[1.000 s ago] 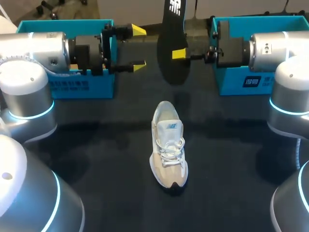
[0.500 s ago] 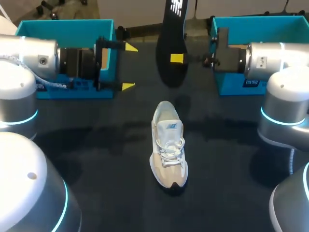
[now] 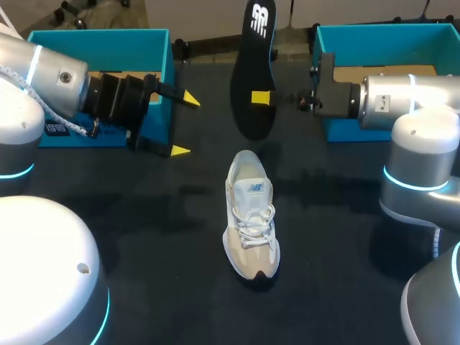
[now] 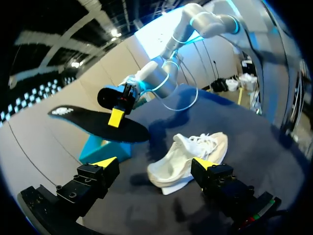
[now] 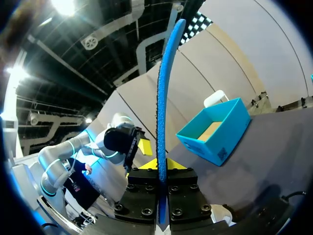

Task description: Take the shoe out of the shoebox, open the shoe tongue, remove and reinsert the insole, then place the shoe into the shoebox

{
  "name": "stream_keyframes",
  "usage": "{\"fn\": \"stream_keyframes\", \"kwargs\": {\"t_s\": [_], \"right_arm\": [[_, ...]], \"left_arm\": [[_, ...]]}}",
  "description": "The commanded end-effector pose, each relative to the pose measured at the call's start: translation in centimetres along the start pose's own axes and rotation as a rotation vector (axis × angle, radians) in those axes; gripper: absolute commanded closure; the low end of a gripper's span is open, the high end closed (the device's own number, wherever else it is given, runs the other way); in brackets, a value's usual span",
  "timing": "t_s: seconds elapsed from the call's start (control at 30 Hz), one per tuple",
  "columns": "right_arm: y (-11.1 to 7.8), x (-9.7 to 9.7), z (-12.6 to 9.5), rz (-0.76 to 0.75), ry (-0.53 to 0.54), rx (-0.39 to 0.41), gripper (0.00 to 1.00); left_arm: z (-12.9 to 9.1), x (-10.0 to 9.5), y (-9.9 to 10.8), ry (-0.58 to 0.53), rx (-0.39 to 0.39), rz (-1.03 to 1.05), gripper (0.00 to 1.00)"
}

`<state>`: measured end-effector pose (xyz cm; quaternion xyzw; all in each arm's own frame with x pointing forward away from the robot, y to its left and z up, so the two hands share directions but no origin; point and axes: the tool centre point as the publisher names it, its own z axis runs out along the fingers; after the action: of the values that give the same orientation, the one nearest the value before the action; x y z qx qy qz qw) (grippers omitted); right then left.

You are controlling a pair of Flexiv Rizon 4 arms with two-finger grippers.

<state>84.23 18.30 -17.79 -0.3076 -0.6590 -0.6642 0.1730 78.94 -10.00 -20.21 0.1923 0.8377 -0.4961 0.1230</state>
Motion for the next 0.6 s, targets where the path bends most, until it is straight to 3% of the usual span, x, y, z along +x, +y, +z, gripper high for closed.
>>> {"fn": "stream_keyframes", "kwargs": {"t_s": [0.03, 0.6], "right_arm": [[-1.0, -0.5, 0.4, 0.0, 0.005, -0.01, 1.0], [-4.1, -1.6, 0.0, 0.043, 0.009, -0.016, 1.0]], "left_arm": [[0.6, 0.6, 0.8, 0.051, -0.005, -0.106, 0.0], [2.2, 4.9, 5.3, 0.043, -0.108, -0.277, 0.0]]}}
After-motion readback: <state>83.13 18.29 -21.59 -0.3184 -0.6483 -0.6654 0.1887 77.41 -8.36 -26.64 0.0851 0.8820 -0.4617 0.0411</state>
